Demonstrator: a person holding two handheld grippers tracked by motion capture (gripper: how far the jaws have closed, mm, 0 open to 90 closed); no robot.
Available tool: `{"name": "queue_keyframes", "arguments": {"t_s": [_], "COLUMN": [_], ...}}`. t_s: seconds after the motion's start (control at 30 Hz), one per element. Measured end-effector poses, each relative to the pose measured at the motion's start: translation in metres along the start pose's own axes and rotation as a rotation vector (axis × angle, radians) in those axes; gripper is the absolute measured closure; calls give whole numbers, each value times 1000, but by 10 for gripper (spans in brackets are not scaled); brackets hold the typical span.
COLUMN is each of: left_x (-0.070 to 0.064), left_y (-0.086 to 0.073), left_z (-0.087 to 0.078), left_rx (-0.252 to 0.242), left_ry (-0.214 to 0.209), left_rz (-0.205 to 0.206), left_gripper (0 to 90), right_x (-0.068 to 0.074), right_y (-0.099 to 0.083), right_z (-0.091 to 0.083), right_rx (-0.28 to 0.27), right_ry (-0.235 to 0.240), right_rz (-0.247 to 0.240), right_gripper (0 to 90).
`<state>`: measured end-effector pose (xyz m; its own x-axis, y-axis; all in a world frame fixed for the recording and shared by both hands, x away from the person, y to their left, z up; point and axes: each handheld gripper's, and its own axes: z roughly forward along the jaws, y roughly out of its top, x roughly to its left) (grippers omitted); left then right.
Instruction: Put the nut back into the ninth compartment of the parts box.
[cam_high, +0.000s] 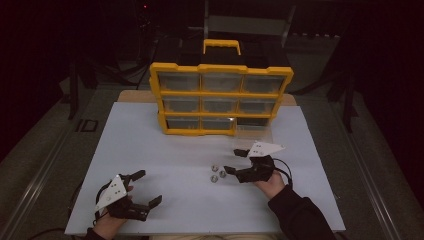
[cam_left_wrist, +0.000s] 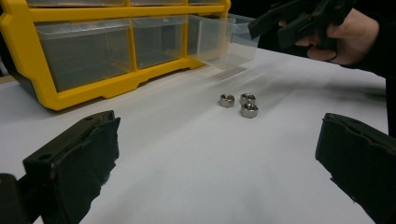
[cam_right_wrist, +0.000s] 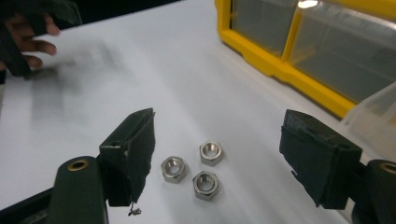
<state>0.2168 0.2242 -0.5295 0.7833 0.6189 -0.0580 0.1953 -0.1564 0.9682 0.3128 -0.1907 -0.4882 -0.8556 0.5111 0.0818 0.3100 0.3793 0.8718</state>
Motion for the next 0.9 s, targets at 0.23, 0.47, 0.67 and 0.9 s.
{"name": "queue_keyframes", "arguments": {"t_s": [0.23,0.47,0.67,0.9], "left_x": [0,0,0,1], "left_y": [0,0,0,0], "left_z": [0,0,0,0], "left_rx": [-3,0,1,-1], "left_ry": [0,-3,-5,-7], "left_rz": [-2,1,0,-7], "left_gripper": [0,0,0,0], "right_x": [1,0,-2,-2], "right_y": [-12,-26,-32,-35], "right_z": [16,33,44,54], "right_rx": [47,124,175,223], "right_ry": [37,51,30,19], "right_rz": [6,10,2,-22], "right_gripper": [395,489,524,609]}}
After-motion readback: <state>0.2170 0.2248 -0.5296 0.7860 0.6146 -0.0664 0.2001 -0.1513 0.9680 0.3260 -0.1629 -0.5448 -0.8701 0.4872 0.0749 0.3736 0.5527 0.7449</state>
